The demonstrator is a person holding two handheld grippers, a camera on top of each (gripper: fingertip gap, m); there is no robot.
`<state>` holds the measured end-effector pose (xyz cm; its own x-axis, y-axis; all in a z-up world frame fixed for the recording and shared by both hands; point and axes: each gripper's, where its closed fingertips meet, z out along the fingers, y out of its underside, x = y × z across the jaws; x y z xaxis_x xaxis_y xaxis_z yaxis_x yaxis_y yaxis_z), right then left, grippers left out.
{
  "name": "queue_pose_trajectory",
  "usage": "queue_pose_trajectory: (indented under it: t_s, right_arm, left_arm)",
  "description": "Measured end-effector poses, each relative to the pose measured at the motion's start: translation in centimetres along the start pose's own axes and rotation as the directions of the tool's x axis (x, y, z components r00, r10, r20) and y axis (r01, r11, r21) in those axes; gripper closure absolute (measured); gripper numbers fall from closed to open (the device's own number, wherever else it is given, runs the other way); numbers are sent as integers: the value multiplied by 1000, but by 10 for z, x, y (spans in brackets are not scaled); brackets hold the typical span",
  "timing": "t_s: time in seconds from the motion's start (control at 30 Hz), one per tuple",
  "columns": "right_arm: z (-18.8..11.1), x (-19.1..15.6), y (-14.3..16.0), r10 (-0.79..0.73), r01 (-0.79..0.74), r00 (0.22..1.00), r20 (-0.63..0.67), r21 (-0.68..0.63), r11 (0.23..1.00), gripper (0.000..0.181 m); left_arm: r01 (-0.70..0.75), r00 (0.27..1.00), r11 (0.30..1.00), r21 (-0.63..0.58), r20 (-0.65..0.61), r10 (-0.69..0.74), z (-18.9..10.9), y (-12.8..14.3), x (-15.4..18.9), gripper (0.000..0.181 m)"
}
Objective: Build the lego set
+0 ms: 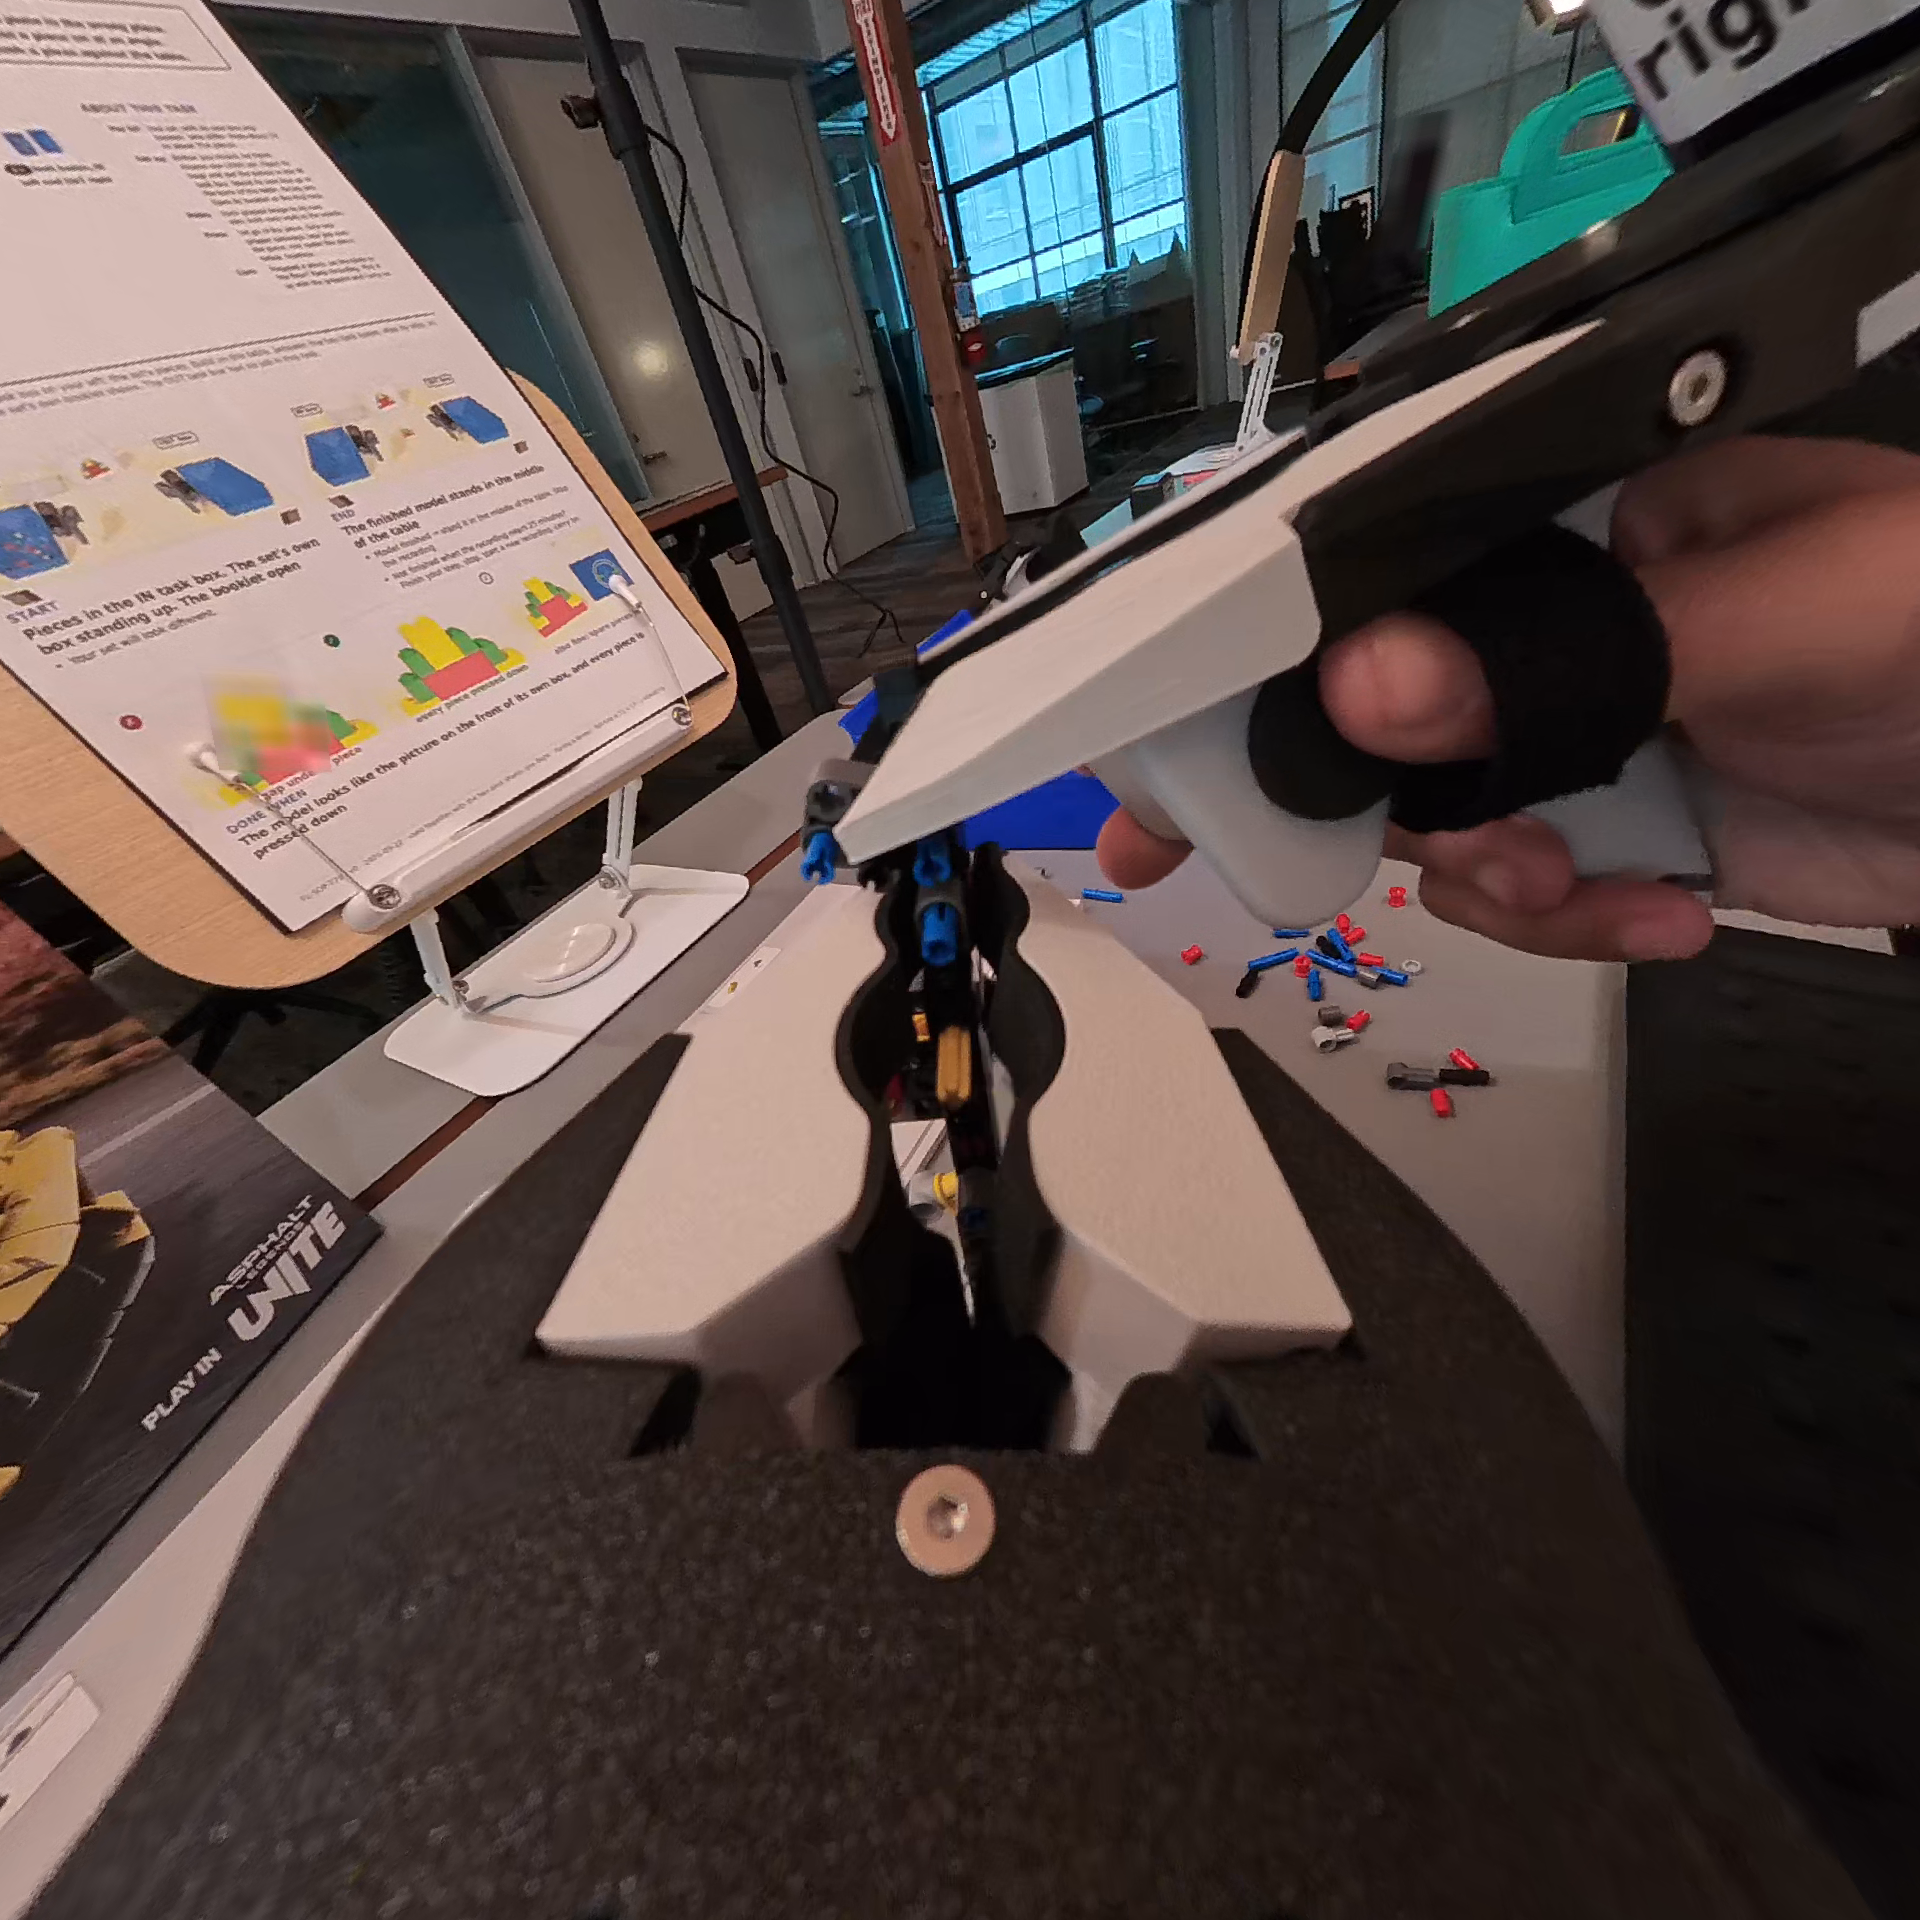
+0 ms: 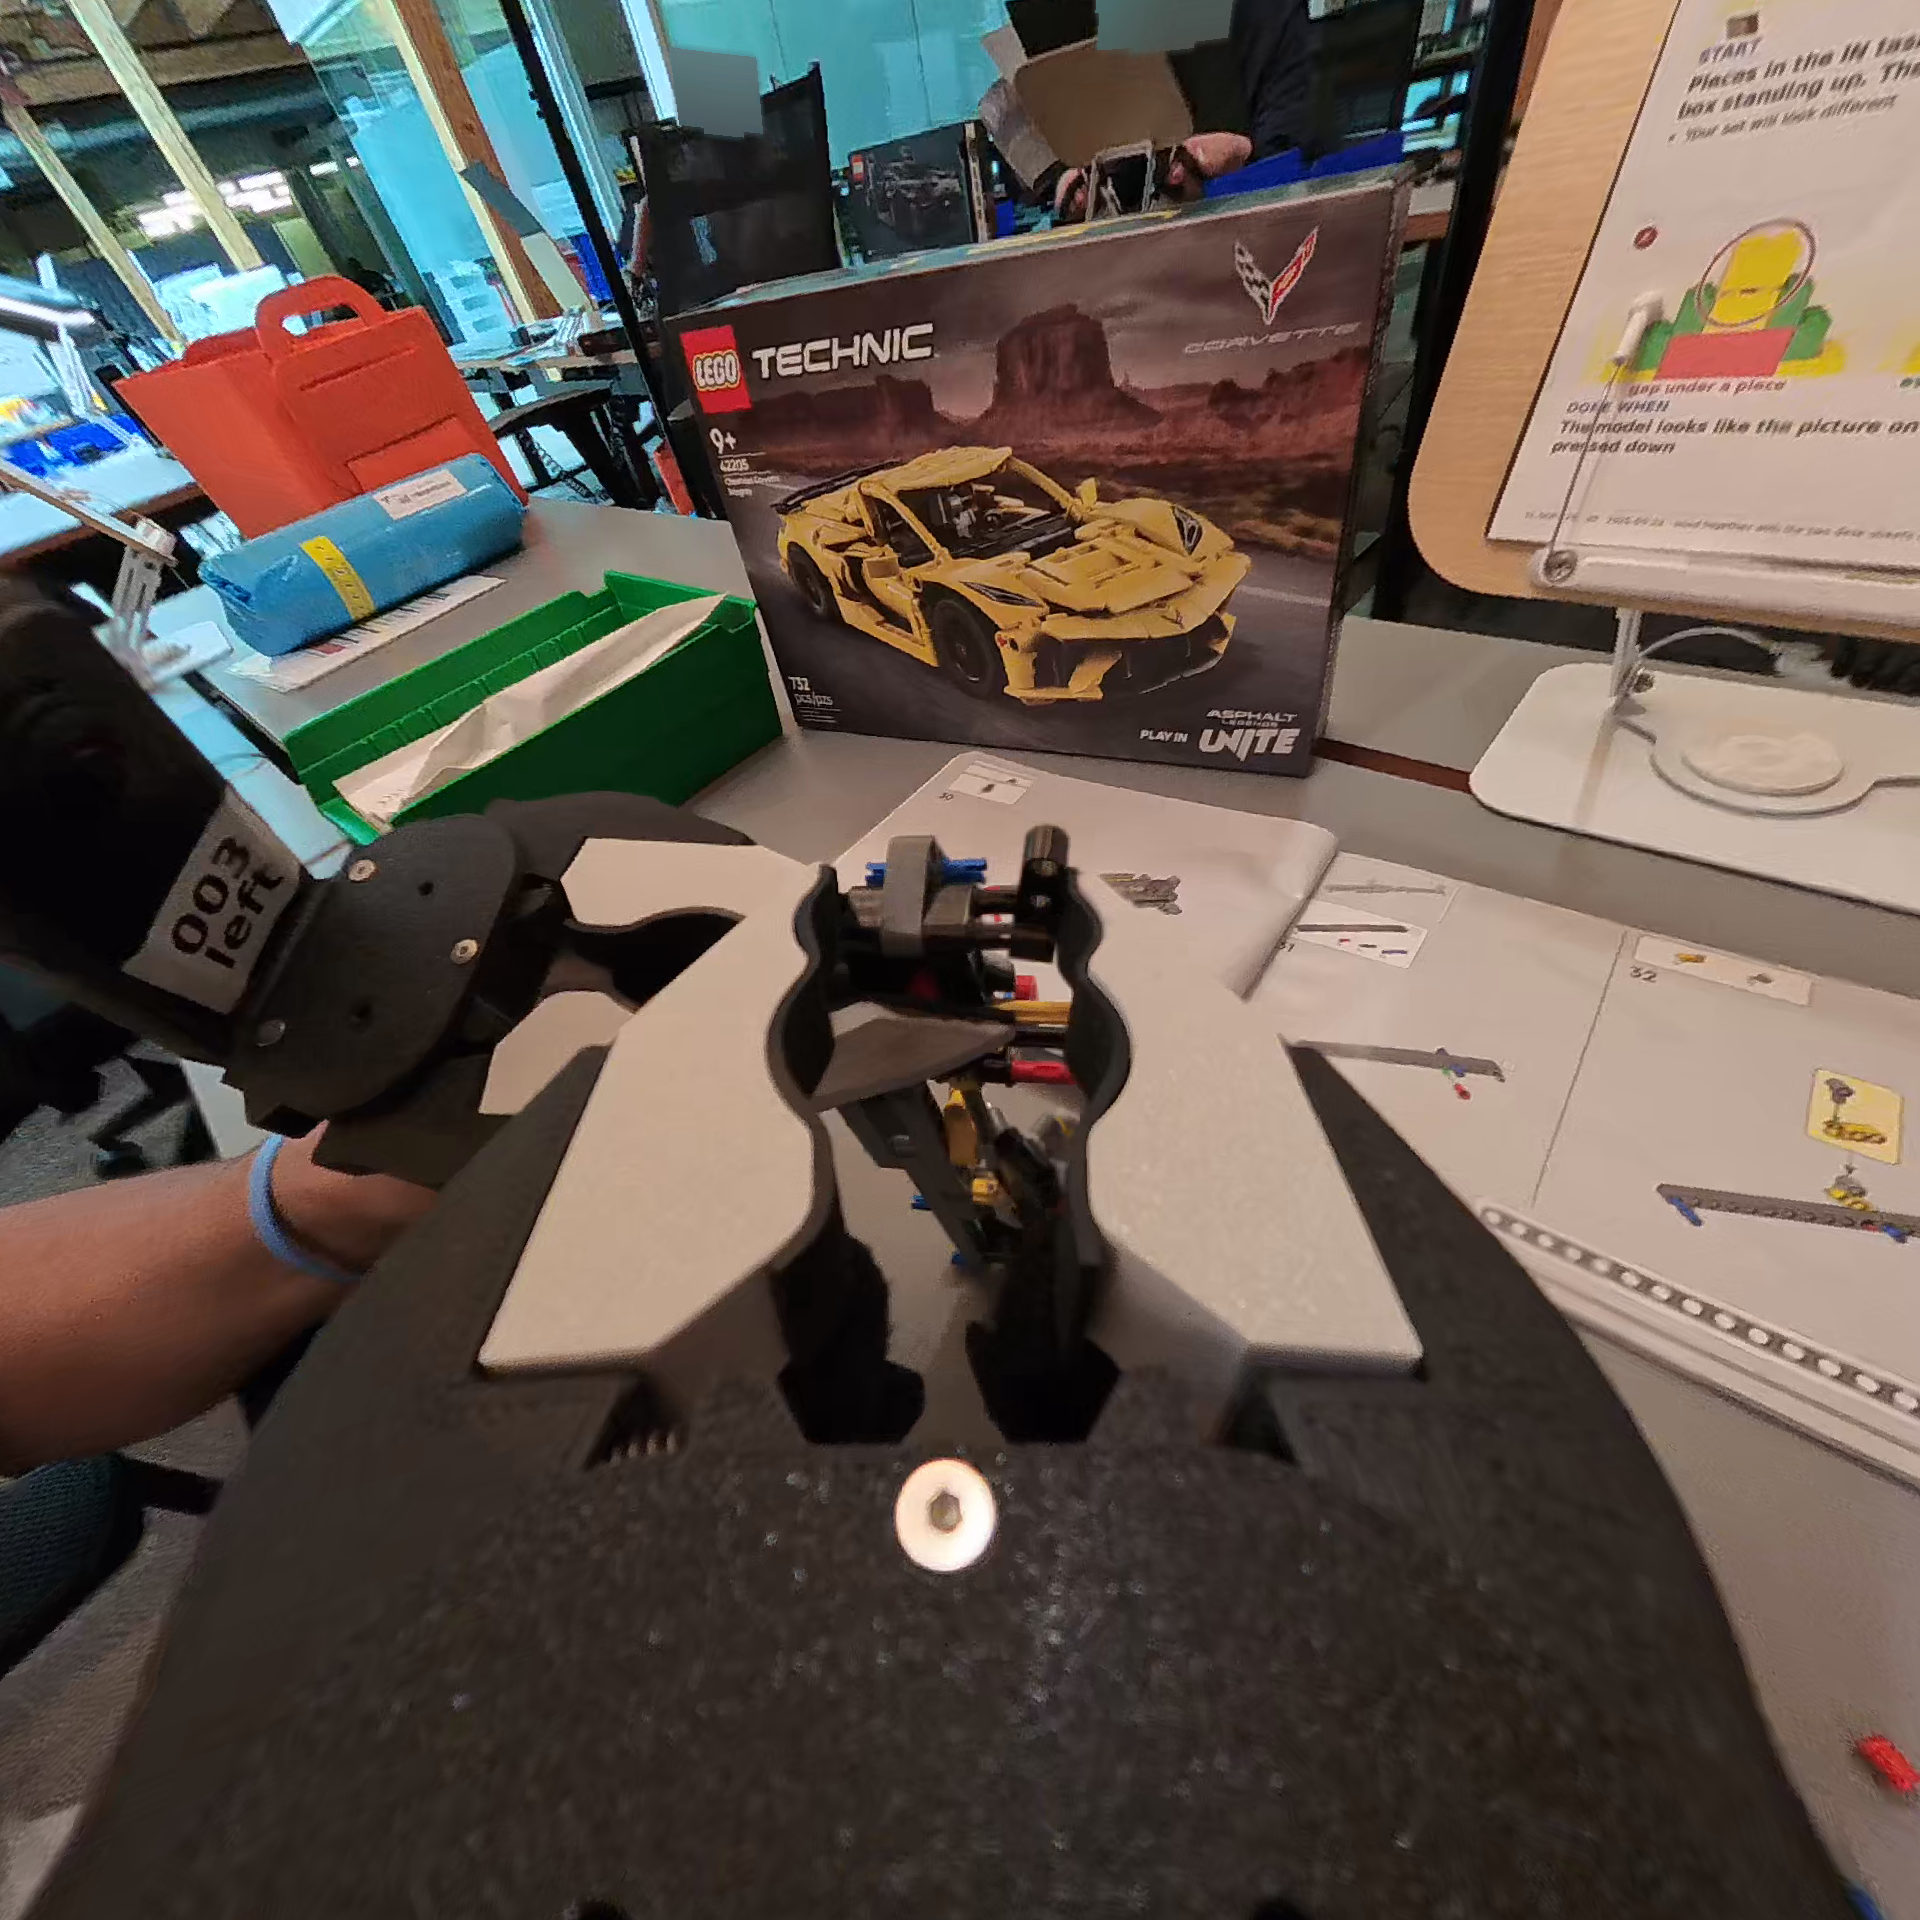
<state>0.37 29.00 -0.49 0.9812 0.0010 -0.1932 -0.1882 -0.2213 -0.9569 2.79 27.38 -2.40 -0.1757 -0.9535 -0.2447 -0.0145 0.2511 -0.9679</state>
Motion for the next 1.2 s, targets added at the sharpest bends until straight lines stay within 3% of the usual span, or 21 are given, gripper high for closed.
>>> queue_pose_trajectory:
  t_s: [0.1,0.53,0.8,0.97,1.2]
  right_arm:
    - [-2,2,1,12,-12,1000,5,-3,1000,142]
    - [0,-2,-3,-177,176,982,-63,-17,984,144]
    - [3,7,-5,45,-44,997,-62,16,999,153]
    - [0,11,-6,50,-44,996,-75,81,996,152]
    - [-6,10,-1,53,-49,997,-52,73,996,141]
  left_arm:
    - [-9,1000,1000,-5,-1,9,1,0,2,175]
    - [-60,998,997,-40,2,60,-1,0,3,175]
    - [-53,998,998,-22,30,54,2,-1,3,175]
    - [-62,997,998,-15,37,62,3,-1,5,175]
    - [-52,998,999,-5,31,52,5,-1,8,175]
